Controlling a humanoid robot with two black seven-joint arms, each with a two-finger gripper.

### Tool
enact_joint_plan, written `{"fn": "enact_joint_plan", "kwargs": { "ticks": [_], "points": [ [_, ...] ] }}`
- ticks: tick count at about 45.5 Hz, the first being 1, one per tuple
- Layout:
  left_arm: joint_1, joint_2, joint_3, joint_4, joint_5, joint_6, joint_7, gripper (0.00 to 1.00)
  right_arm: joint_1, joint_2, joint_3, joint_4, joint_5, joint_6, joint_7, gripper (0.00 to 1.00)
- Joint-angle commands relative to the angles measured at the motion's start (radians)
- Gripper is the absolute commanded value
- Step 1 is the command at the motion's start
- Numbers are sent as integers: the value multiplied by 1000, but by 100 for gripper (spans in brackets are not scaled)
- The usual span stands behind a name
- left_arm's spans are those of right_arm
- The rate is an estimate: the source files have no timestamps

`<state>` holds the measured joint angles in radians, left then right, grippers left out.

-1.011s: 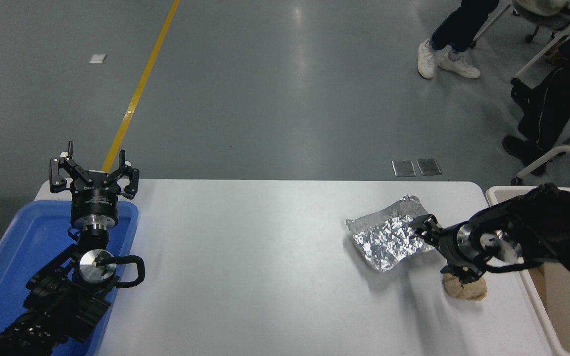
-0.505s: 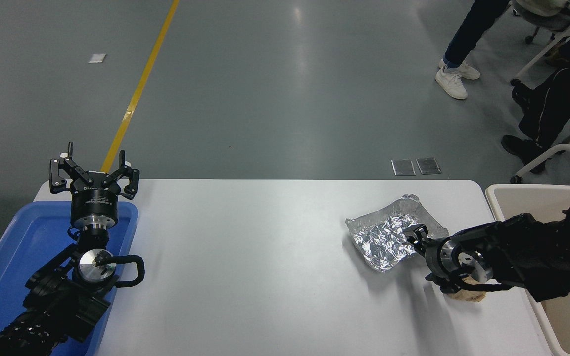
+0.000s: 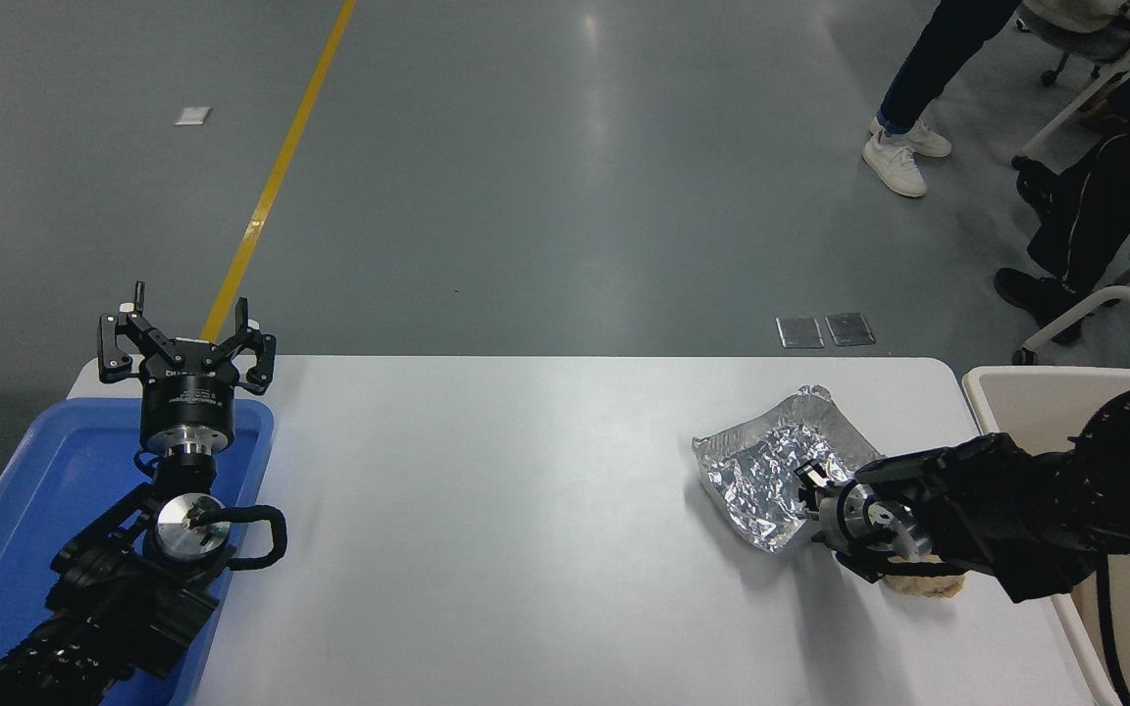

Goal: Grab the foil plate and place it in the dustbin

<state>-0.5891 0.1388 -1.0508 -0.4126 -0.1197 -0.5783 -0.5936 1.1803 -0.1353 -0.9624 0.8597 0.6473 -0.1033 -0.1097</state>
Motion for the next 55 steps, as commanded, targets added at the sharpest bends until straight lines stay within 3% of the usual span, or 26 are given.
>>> {"fn": "enact_joint_plan", "kwargs": {
  "ticks": [1, 10, 29, 43, 55],
  "points": [
    [0, -1, 0, 0, 0, 0, 0, 99, 13, -4, -1, 4, -11, -38, -21, 0],
    [0, 1, 0, 0, 0, 0, 0, 99, 114, -102, -7, 102, -57, -29, -21, 0],
    [0, -1, 0, 0, 0, 0, 0, 99, 571, -368, -104, 587, -497, 77, -18, 0],
    [0, 1, 0, 0, 0, 0, 0, 99, 1042, -412, -323, 806, -554, 341, -5, 0],
    [2, 1, 0, 0, 0, 0, 0, 99, 1354, -408, -400, 848, -552, 638, -5, 0]
  ]
}}
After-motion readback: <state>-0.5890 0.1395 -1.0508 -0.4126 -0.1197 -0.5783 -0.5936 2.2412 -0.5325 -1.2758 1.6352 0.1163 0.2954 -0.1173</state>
